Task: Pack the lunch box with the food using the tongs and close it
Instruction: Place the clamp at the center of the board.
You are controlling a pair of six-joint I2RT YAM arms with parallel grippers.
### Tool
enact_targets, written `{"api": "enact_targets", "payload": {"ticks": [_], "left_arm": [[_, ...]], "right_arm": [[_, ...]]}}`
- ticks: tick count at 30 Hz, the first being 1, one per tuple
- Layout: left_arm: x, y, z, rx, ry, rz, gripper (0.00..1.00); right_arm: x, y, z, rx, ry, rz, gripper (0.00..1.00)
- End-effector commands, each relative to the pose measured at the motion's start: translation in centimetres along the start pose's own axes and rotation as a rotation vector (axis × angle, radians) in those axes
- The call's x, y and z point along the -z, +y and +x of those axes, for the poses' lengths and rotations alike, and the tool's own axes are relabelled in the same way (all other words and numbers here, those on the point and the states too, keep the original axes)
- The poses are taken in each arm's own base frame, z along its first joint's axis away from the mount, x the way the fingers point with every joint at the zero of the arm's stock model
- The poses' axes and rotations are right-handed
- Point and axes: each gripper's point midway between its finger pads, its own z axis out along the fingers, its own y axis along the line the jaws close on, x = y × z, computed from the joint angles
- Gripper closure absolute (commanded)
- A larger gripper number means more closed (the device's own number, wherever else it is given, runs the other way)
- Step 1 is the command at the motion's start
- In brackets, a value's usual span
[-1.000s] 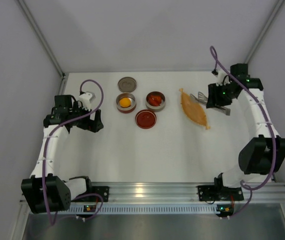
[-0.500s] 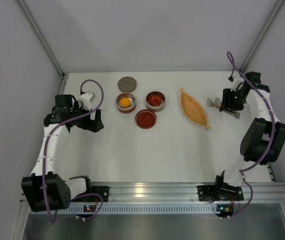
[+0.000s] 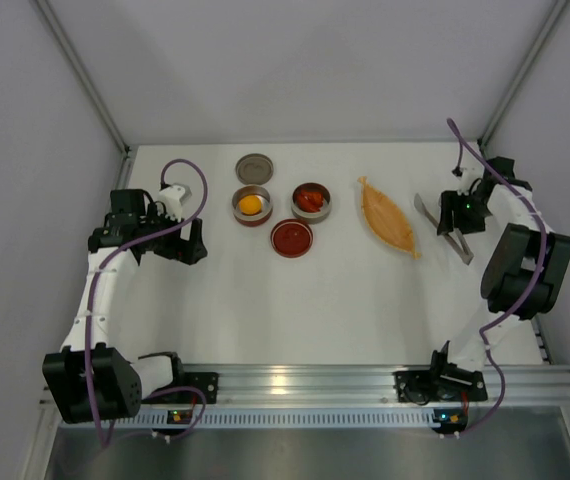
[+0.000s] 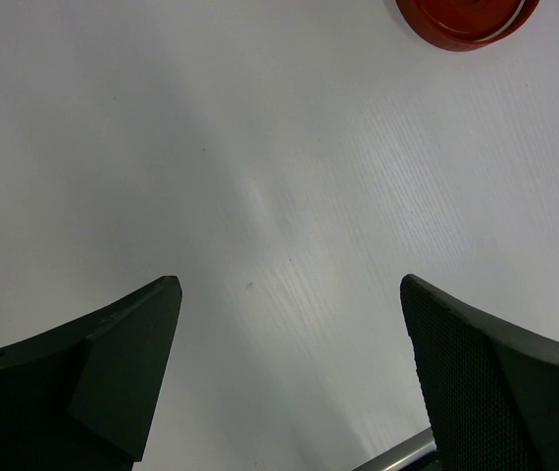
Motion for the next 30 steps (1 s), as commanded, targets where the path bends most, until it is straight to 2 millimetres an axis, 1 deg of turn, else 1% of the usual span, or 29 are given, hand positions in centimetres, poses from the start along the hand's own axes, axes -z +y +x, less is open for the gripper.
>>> {"api": "enact_targets", "payload": {"ticks": [1,9,12,15,16,21,24,25,27,30], "left_arm": [[0.0,0.2,-0.9,-0.030,-0.033,0.005,0.02],[-0.1,0.4,-0.6,-0.036,-0.026,-0.003,0.02],[-0.3,0.3,-0.1,-0.042,-0.022,0.002,0.02],[-0.5,0.3,0.2,-0.045,-0.021,0.003,0.02],[-0.5,0.4,0.2,-0.045,-0.019,0.002,0.02],[-0.4,0.4,0.0,-0.051,-0.023,-0.002,0.02],[-0.3,0.4,-0.2,-0.056,-0.029,-0.003,0.02],[-0.2,0.5,-0.3,-0.058,-0.030,-0.005,0.02],[-0.1,0.4,-0.5,-0.064,-0.033,-0.002,0.02],[0.3,-0.1,-0.9,-0.068,-0.041,0.012,0.02]], "right_arm": [[-0.5,-1.3,-0.3,0.034,-0.024,0.015,0.44],[-1.9,-2.2,1.4,0.066,0.045,0.041,0.43],[-2.1,-2.3,2.1,0.077,0.075,0.035,0.41],[-1.9,-2.0,2.2,0.086,0.079,0.023,0.36],[-1.9,-2.0,2.3,0.087,0.080,0.021,0.31],[-1.3,-1.8,2.1,0.092,0.076,0.016,0.27],[-0.9,-1.8,2.0,0.100,0.078,0.020,0.26],[-0.6,-1.8,1.6,0.102,0.069,0.020,0.25],[0.4,-1.5,1.1,0.107,0.056,0.022,0.25],[3.4,-0.9,-1.4,0.134,-0.036,0.028,0.25]]}}
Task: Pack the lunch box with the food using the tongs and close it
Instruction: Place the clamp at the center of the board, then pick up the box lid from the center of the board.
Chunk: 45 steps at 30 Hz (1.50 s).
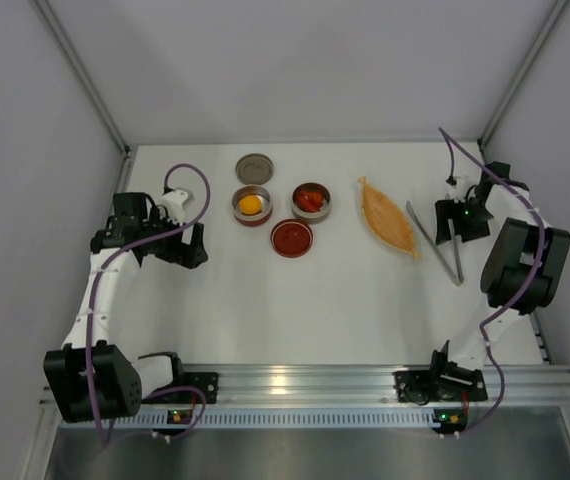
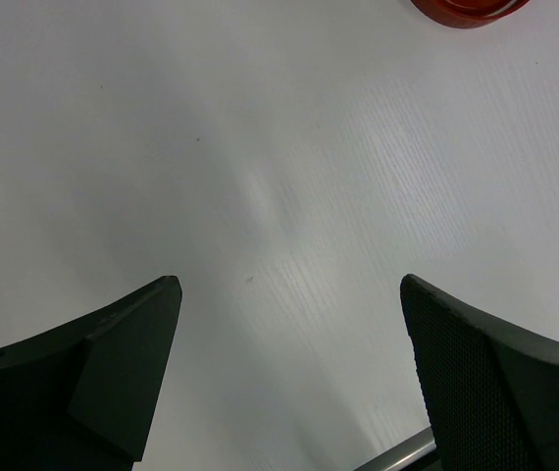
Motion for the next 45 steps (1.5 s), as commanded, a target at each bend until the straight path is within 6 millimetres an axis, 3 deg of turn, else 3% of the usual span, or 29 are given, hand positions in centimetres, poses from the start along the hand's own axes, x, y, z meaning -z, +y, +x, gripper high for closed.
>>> {"api": "enact_targets", "payload": {"ticks": [1,5,7,9,12,13,15,16,19,20,22,23,25,26,32,36,45], "left_arm": [[1.1,-0.3,-2.1,-0.052,-0.069,0.012,0.02],[1.4,-1.0,-1.9,-0.049,-0.075,0.036,0.02],[1.6,-1.4,-1.7,-0.055,-0.078,0.046,0.02],[1.6,-1.5,-1.5,-0.055,-0.078,0.047,0.02],[1.6,-1.4,-1.3,-0.049,-0.074,0.040,0.02],[1.6,-1.5,-1.3,-0.045,-0.075,0.041,0.02],[1.6,-1.5,-1.5,-0.036,-0.080,0.041,0.02],[1.5,-1.5,-1.5,-0.022,-0.080,0.042,0.02],[1.5,-0.6,-2.0,0.002,-0.084,-0.004,0.02],[1.5,-0.3,-2.1,0.006,-0.080,-0.016,0.02],[1.6,0.2,-2.2,0.013,-0.070,-0.046,0.02],[1.5,0.4,-2.2,0.013,-0.066,-0.050,0.02],[1.6,0.5,-2.2,0.015,-0.064,-0.058,0.02],[1.5,0.5,-2.2,0.016,-0.062,-0.058,0.02],[1.0,0.9,-1.9,0.025,-0.048,-0.061,0.02],[0.5,1.2,-1.6,0.028,-0.030,-0.063,0.02],[-0.3,1.5,-0.9,0.038,-0.009,-0.057,0.02]], "right_arm": [[6.8,0.5,-4.4,0.053,-0.185,0.011,0.24],[13.3,3.8,-7.2,0.118,-0.360,-0.050,0.14],[15.1,6.1,-8.2,0.147,-0.410,-0.101,0.08],[16.1,8.2,-8.2,0.166,-0.421,-0.138,0.07],[15.9,13.1,-8.3,0.210,-0.421,-0.217,0.09],[14.7,16.0,-7.7,0.225,-0.386,-0.259,0.10],[13.6,19.4,-8.0,0.270,-0.384,-0.288,0.12],[12.4,22.2,-7.4,0.291,-0.346,-0.306,0.15],[9.0,26.5,-7.3,0.324,-0.273,-0.330,0.27],[7.0,27.3,-7.0,0.323,-0.226,-0.334,0.30],[5.6,29.7,-7.1,0.341,-0.202,-0.342,0.41],[3.7,30.2,-6.8,0.342,-0.159,-0.332,0.43],[2.8,31.8,-7.4,0.361,-0.164,-0.310,0.49],[1.5,32.1,-7.3,0.360,-0.142,-0.299,0.50],[-1.8,34.3,-7.7,0.314,-0.116,-0.281,0.61],[-2.3,36.0,-7.8,0.284,-0.114,-0.339,0.60],[-3.9,37.3,-9.3,0.233,-0.130,-0.331,0.56]]}}
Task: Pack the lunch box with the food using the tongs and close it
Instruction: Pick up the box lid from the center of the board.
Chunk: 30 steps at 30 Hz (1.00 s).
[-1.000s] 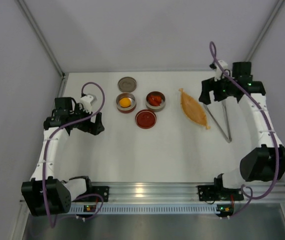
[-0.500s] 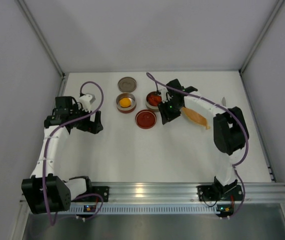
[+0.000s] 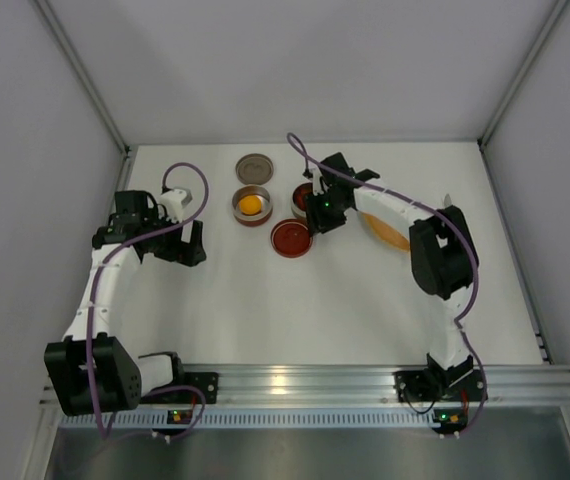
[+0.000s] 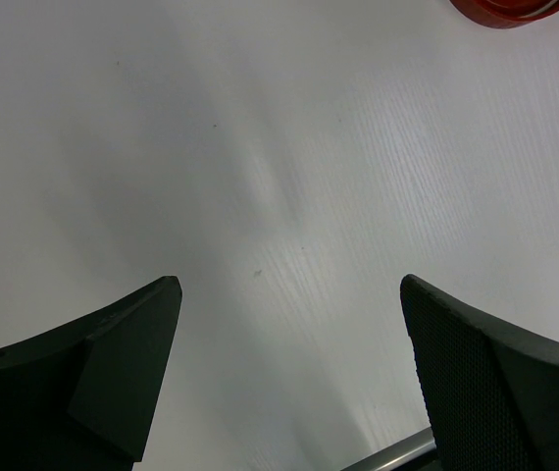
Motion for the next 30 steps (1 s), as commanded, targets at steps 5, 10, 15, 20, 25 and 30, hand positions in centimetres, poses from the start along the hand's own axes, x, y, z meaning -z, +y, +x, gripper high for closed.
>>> {"api": "enact_targets", "payload": {"ticks": [5,10,15,20,25,30], "left_arm": [[0.1,0.7,-0.9,-0.019,-0.032,-0.029,0.02],[0.0,0.7,-0.7,-0.016,-0.029,-0.029,0.02],[0.2,0.8,-0.9,-0.022,-0.034,-0.035,0.02],[0.6,0.6,-1.2,-0.030,-0.041,-0.032,0.02],[1.4,-0.8,-2.2,-0.048,-0.104,0.023,0.02],[3.8,-6.8,-3.8,-0.180,-0.237,0.324,0.02]], "right_arm": [[-2.3,1.4,-3.2,0.010,-0.069,0.024,0.56],[-3.7,0.8,-2.6,0.010,-0.042,0.076,0.59],[-4.5,0.3,-1.6,0.023,-0.014,0.117,0.74],[-4.4,-0.1,0.0,0.039,0.027,0.129,0.99],[2.5,2.4,-1.4,0.102,-0.070,-0.052,1.00],[13.6,4.9,-4.8,0.380,-0.308,-0.150,1.00]]}}
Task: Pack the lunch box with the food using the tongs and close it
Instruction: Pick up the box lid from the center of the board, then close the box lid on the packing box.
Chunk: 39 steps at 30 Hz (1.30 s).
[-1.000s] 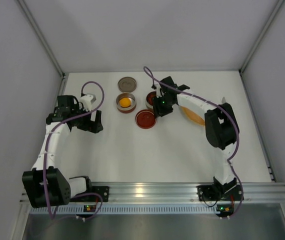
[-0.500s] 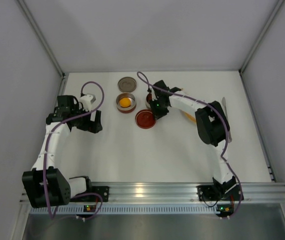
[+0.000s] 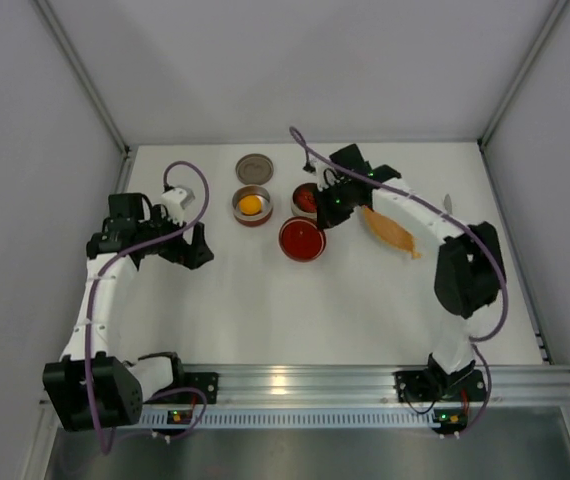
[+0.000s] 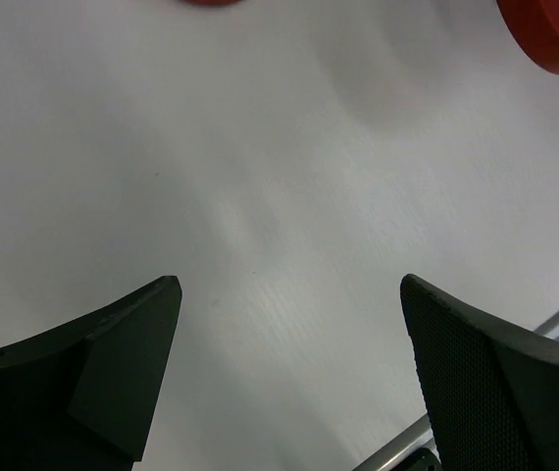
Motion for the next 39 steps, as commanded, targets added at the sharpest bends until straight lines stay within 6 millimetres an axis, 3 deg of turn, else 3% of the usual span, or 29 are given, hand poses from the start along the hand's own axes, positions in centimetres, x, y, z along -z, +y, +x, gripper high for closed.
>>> {"api": "enact_targets", "payload": {"ticks": [1,3,4,6,7,8,9,12,13,14,15,17,22,27,33,39], "left_arm": [[2.4,-5.8,-3.3,-0.141,-0.186,0.275,0.02],[3.4,-8.0,-4.0,-0.172,-0.254,0.387,0.02],[4.5,-10.2,-4.6,-0.191,-0.311,0.513,0.02],[6.3,-12.7,-5.6,-0.240,-0.411,0.646,0.02],[6.7,-13.0,-6.2,-0.255,-0.445,0.658,0.02],[7.5,-13.0,-8.7,-0.278,-0.526,0.645,0.02],[7.7,-13.4,-8.3,-0.282,-0.566,0.632,0.03],[8.9,-14.2,-9.7,-0.441,-0.697,0.570,0.05],[9.3,-15.4,-9.7,-0.504,-0.703,0.585,0.05],[9.2,-15.3,-10.1,-0.649,-0.734,0.535,0.05],[9.2,-15.8,-10.0,-0.687,-0.721,0.544,0.05],[9.9,-17.3,-10.6,-0.761,-0.724,0.578,0.05],[12.5,-20.7,-12.9,-0.895,-0.828,0.649,0.08],[13.0,-24.3,-12.6,-0.978,-0.865,0.727,0.11],[12.1,-26.7,-12.1,-0.923,-0.853,0.747,0.13],[10.5,-27.1,-13.8,-0.866,-0.939,0.533,0.13]], "right_arm": [[13.8,4.3,-6.7,0.299,-0.369,-0.099,1.00],[17.3,6.1,-7.2,0.443,-0.452,-0.165,1.00],[19.9,7.4,-7.2,0.515,-0.511,-0.191,1.00],[23.0,9.7,-6.4,0.651,-0.570,-0.264,1.00],[23.8,10.4,-6.3,0.669,-0.588,-0.284,1.00],[24.8,11.6,-5.9,0.681,-0.599,-0.338,1.00],[25.3,12.2,-5.7,0.680,-0.605,-0.367,1.00],[26.9,14.4,-5.0,0.687,-0.639,-0.483,1.00],[27.3,14.7,-5.0,0.685,-0.658,-0.495,1.00],[27.0,14.9,-4.6,0.650,-0.656,-0.520,1.00],[27.5,15.2,-5.3,0.675,-0.705,-0.516,1.00],[28.2,15.9,-4.9,0.688,-0.735,-0.534,1.00],[29.8,18.6,-5.0,0.734,-0.814,-0.585,1.00],[30.8,20.7,-5.5,0.690,-0.842,-0.669,1.00],[30.4,20.7,-6.3,0.663,-0.847,-0.636,1.00],[29.8,20.5,-6.8,0.590,-0.846,-0.631,1.00]]}}
